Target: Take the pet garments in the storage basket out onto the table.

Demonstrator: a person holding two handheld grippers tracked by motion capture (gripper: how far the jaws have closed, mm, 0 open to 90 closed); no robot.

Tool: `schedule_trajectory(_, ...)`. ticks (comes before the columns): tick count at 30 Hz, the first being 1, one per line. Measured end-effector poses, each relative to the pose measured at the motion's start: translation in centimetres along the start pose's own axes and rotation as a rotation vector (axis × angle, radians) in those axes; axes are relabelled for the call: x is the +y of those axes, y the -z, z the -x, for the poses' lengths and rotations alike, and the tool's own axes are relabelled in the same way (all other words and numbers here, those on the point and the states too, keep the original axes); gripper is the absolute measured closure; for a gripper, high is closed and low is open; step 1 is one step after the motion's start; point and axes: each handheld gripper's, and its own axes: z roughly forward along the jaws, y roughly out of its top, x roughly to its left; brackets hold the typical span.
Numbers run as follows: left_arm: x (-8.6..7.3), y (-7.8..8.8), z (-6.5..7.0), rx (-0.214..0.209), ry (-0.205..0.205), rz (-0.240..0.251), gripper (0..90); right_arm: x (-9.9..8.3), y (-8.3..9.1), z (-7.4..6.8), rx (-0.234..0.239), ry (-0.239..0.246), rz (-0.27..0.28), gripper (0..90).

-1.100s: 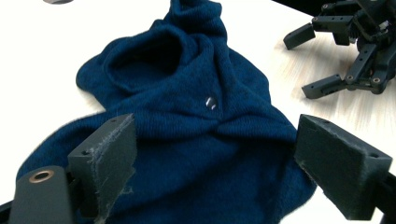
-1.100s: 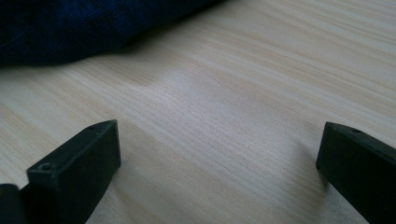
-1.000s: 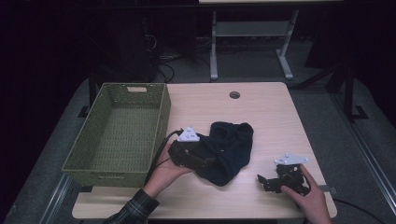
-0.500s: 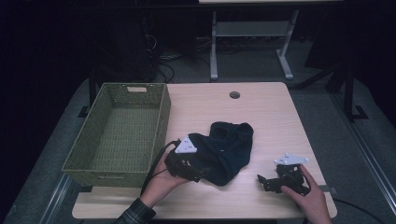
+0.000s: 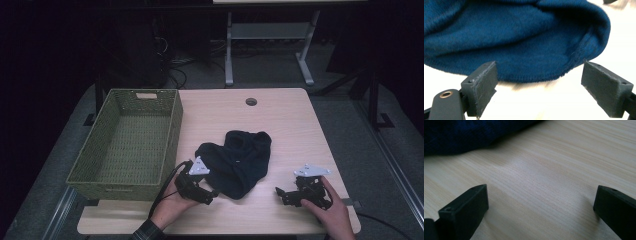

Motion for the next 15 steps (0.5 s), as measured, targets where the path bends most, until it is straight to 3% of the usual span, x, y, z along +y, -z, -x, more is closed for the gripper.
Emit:
schedule_trajectory(5,-0.2,-0.6,0.3,0.003,-0.022,-0.03,13.2,0.0,0.0,0.0,0.0,0.0,0.0,0.0)
schedule_trajectory(15,-0.8,-1.4,0.4,0.031,-0.026,-0.04,13.1,0.0,0.0,0.0,0.0,-0.001,0.0,0.0)
